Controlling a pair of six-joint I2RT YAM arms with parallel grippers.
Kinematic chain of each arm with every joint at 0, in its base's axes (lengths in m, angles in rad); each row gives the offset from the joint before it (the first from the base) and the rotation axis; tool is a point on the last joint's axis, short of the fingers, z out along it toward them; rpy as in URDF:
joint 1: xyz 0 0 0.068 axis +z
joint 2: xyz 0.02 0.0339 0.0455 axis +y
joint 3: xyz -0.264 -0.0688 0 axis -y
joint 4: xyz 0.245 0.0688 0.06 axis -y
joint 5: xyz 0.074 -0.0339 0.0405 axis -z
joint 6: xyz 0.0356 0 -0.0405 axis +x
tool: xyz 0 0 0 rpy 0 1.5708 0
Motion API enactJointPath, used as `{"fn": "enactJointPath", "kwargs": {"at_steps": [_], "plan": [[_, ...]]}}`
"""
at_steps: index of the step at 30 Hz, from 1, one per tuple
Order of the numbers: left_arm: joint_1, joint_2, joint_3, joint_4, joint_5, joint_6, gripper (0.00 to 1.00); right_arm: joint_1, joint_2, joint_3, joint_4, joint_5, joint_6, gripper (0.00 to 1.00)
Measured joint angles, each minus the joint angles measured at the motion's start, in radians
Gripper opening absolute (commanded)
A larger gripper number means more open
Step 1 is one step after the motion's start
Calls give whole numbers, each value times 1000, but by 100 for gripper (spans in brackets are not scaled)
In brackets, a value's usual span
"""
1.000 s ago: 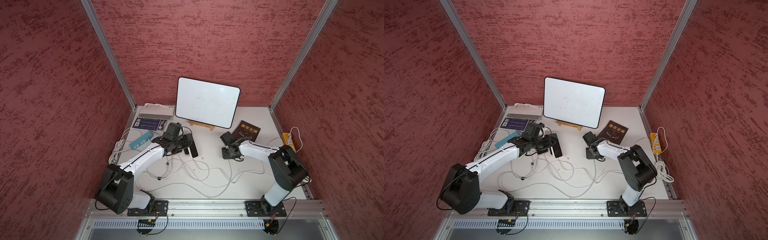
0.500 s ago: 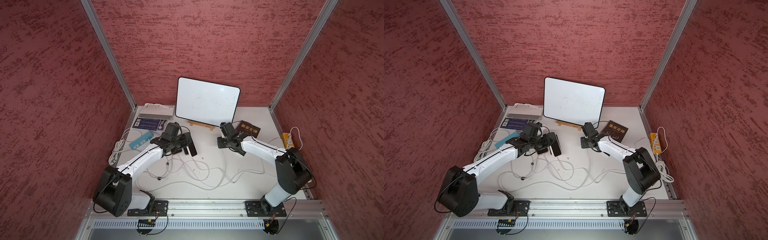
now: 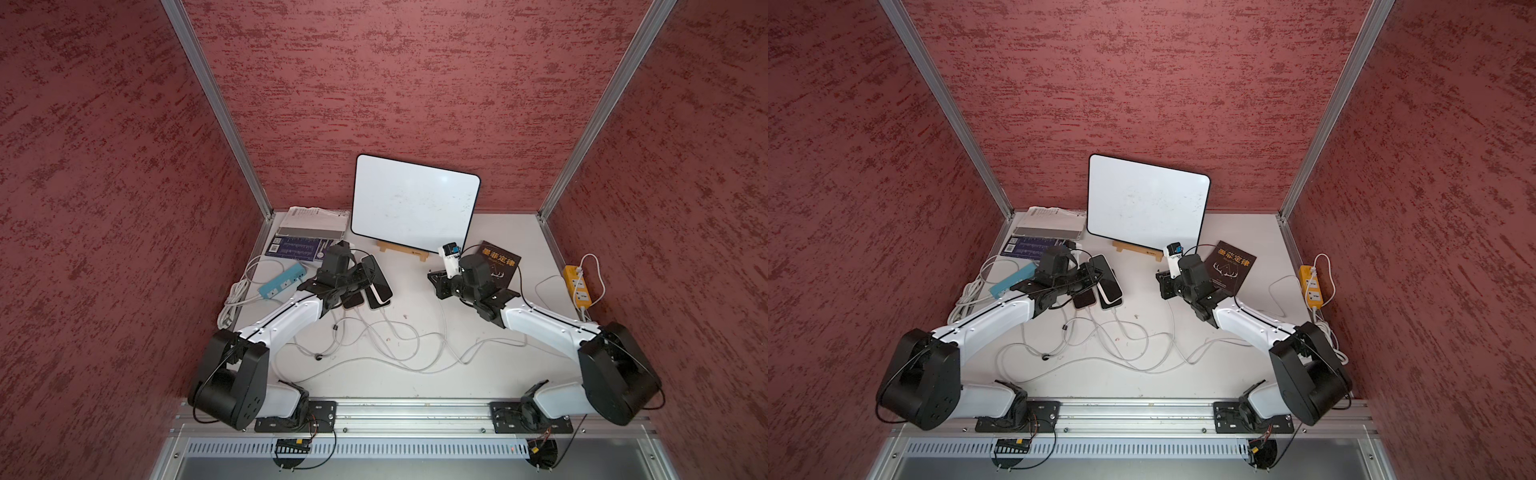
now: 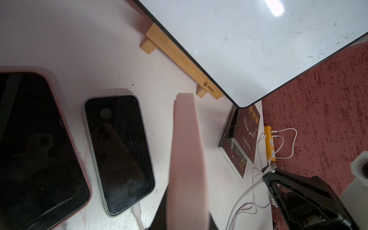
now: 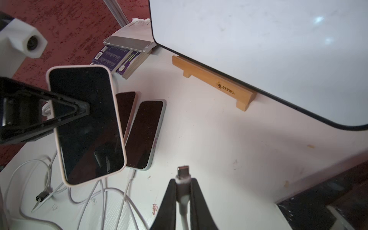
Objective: Plug the charging cable into the phone
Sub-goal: Pick up the charging cable from the center of the board, then insert the charging cable into the phone.
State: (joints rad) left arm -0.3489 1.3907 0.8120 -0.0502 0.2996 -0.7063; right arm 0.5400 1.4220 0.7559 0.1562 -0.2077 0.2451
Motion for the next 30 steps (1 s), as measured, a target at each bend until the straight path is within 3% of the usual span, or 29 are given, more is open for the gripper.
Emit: {"fn": "enactJointPath", "kwargs": {"at_steps": [10,20,30], "plan": [[23,26,6,224,132,-9,0,50,2,-79,220,-166,-104,0],[33,1,-2,298,151,-21,0,127,34,-77,238,-165,-187,0],[36,-2,-30,359,159,-21,0,166,158,16,184,-149,-203,0]]}}
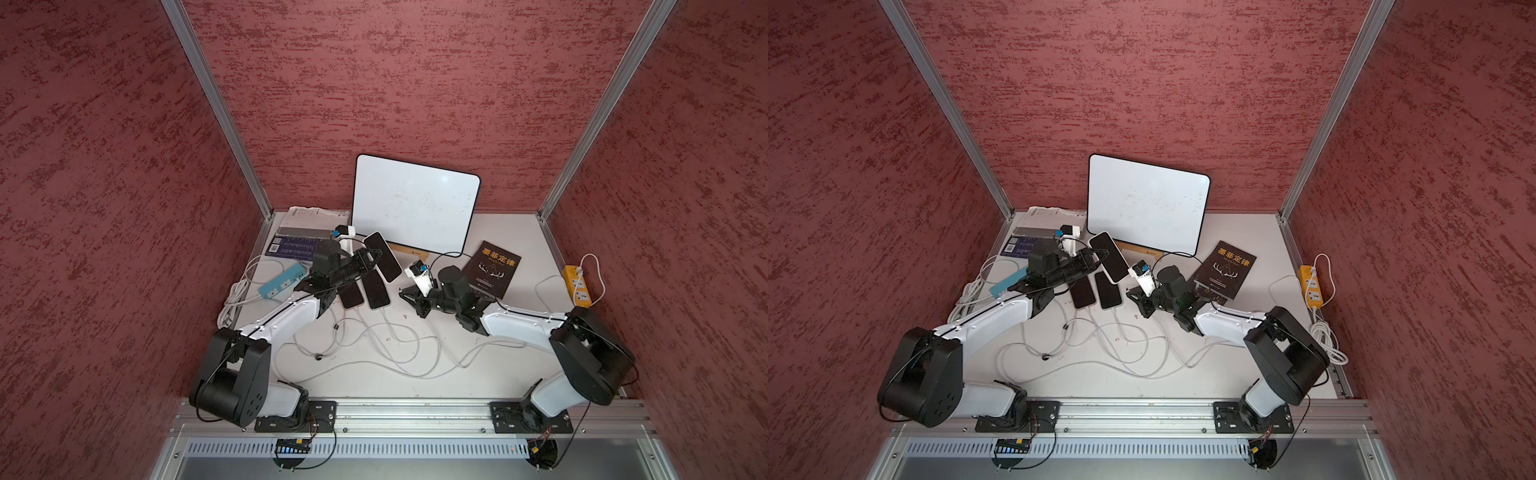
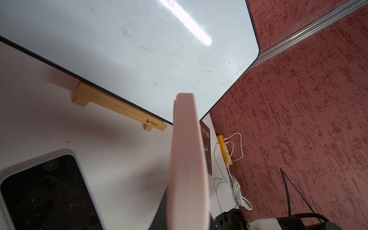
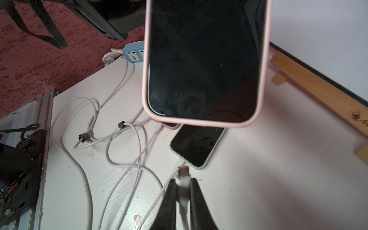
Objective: Plug the charging cable into the phone
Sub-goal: Insert the charging cable into the phone.
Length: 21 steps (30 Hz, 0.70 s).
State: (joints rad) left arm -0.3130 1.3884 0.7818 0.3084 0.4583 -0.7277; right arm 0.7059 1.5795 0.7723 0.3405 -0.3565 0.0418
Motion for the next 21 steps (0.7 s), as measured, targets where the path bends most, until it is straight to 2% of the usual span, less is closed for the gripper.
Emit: {"fn": "enactJointPath", "kwargs": {"at_steps": [8,21], "plan": [[0,15,0,-3,0,4,0,16,58,80,-29,56,8,0],[-2,20,0,-48,-20,26,0,19,59,85,-47,101,8,0]]}}
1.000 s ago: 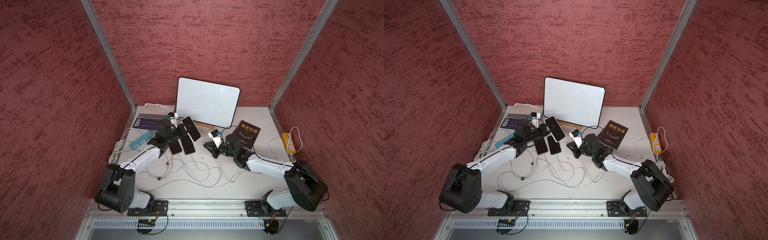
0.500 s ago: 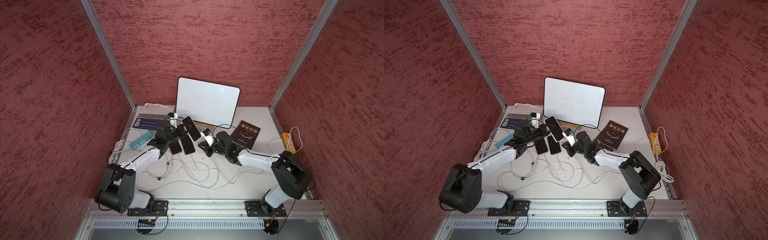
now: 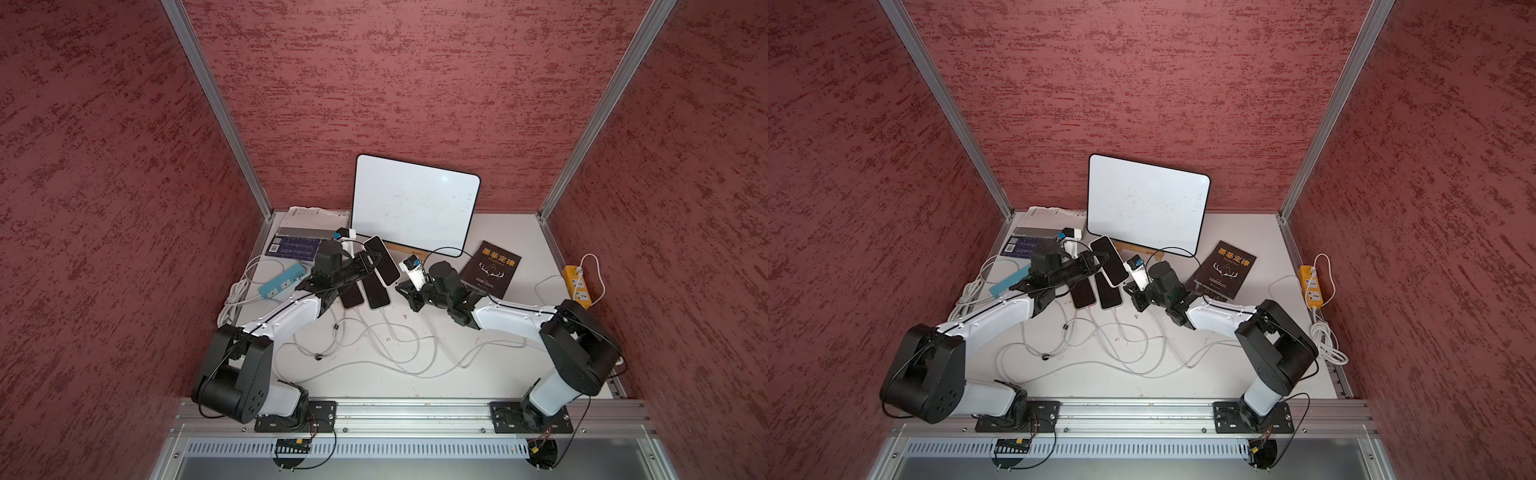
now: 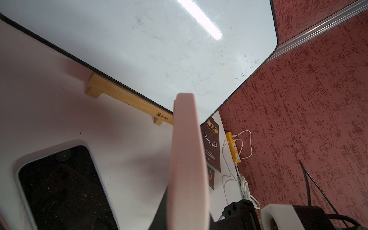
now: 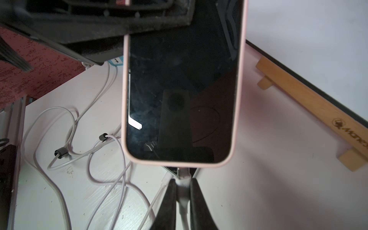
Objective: Plug the charging cable into the phone
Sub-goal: Insert the charging cable into the phone.
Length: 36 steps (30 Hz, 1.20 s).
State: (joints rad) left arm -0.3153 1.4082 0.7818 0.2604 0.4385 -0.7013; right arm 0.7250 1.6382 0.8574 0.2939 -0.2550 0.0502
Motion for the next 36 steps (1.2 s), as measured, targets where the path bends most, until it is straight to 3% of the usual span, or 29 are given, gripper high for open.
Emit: {"fn": "enactJointPath", "kwargs": {"at_steps": [36], "plan": [[-18,38,26,-21,-24,9,0,4,33,36,-45,12,6,0]]}}
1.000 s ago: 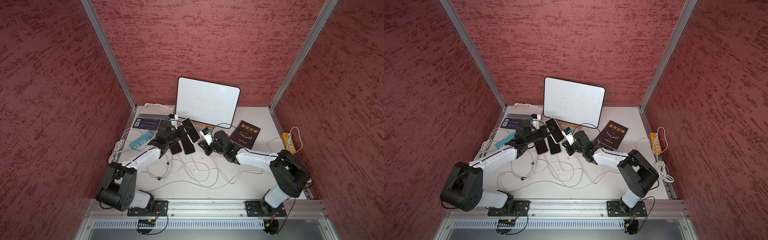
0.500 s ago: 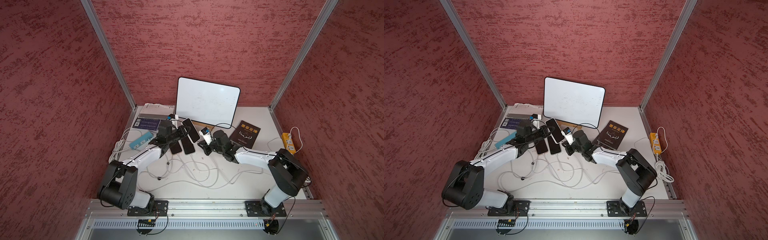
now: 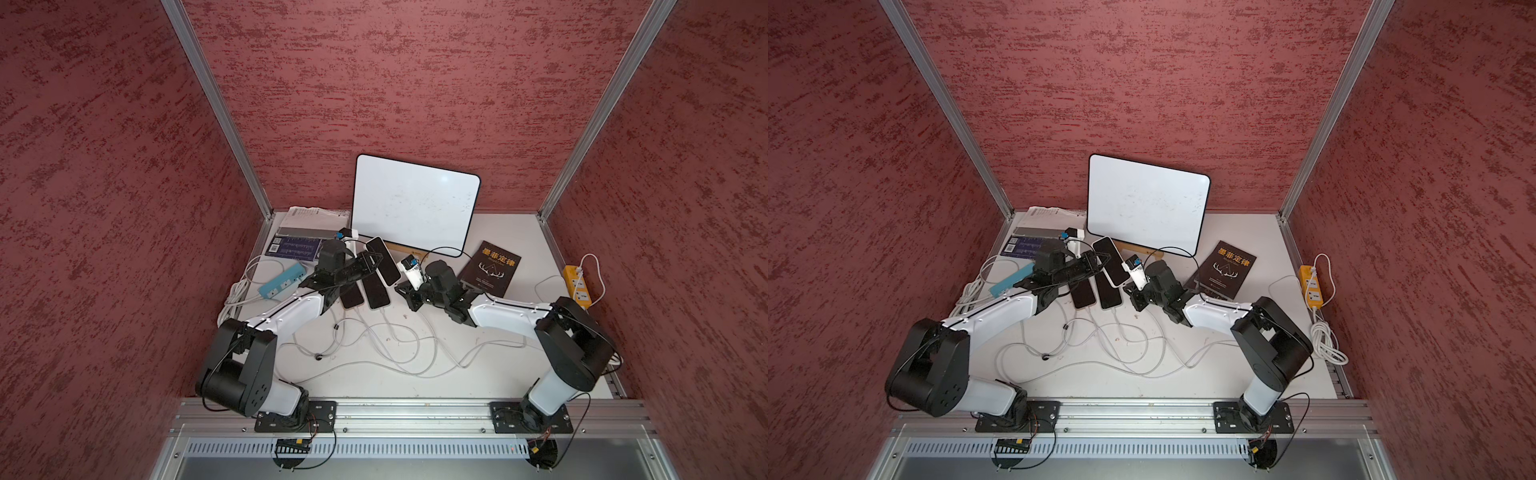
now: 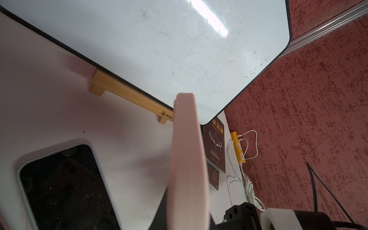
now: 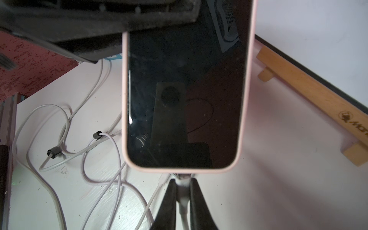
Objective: Plug the charging cable into the phone
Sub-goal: Insert the charging cable into the phone.
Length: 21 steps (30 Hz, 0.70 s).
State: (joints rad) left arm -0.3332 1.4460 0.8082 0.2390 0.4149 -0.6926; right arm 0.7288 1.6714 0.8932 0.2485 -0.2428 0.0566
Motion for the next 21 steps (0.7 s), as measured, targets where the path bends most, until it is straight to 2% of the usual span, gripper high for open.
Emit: {"fn": "enactJointPath", "kwargs": {"at_steps": [21], "plan": [[-27,5,13,-23,-43,37,0,3,0,0,-15,54,15,0]]}}
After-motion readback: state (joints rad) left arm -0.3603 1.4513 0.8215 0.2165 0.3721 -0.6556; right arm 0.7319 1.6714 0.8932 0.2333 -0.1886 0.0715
